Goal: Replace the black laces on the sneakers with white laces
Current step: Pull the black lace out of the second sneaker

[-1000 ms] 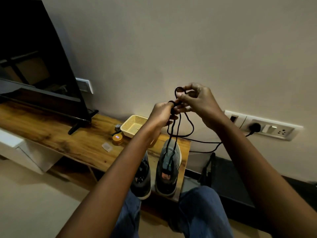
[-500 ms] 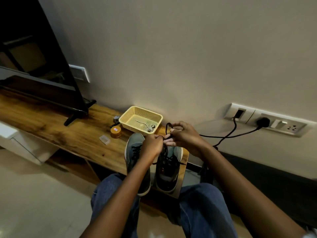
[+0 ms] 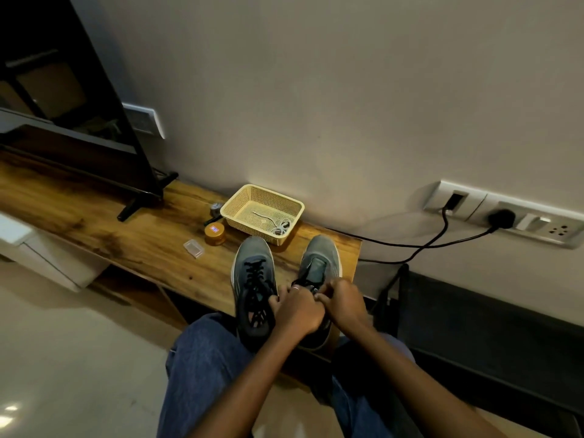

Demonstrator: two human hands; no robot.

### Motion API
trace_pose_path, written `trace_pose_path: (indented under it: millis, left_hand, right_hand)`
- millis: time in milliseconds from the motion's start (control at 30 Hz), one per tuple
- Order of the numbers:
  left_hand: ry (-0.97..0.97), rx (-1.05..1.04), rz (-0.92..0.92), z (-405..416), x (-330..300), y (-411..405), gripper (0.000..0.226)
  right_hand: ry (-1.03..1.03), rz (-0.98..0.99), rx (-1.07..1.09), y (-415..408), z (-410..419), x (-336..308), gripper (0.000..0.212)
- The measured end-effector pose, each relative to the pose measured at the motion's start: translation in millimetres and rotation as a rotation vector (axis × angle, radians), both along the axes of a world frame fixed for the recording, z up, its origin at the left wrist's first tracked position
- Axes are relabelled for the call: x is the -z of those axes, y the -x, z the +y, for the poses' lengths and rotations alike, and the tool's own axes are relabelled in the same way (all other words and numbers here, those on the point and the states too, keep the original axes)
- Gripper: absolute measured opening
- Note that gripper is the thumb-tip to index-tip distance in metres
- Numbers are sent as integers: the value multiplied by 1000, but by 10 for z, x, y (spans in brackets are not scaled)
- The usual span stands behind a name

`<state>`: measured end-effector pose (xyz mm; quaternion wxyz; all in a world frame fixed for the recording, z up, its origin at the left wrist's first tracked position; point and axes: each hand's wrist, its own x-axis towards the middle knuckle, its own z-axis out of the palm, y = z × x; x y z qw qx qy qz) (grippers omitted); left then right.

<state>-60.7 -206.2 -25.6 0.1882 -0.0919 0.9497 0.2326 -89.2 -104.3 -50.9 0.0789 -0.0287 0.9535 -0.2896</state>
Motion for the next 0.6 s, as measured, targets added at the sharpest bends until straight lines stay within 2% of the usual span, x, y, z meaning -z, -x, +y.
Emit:
trace_pose_path:
  millis: [67, 133, 200, 267, 433, 533, 600]
  left_hand:
    - [-118, -181, 189, -31, 68, -69, 29]
    - [-185, -244, 326, -61, 119, -131, 26]
    - [-243, -261, 373, -86, 182, -179, 25]
    - [-316, -291, 415, -100, 225, -226, 24]
    - [-408, -419, 519, -133, 195, -317, 23]
    - [-346, -455, 599, -204, 207, -304, 23]
    - [-303, -497, 592, -277, 229, -270, 24]
  right_hand:
    - [-128, 91, -103, -59, -6, 84, 5]
    - [-288, 130, -277, -106, -26, 185, 21]
    - [-403, 114, -399, -143, -30, 199, 29]
    - [-397, 113, -413, -154, -1, 153, 29]
    - [-122, 303, -252, -218, 98, 73, 19]
    - [-147, 337, -339, -371, 41, 79, 31]
    - [-272, 352, -441, -491, -61, 159, 46]
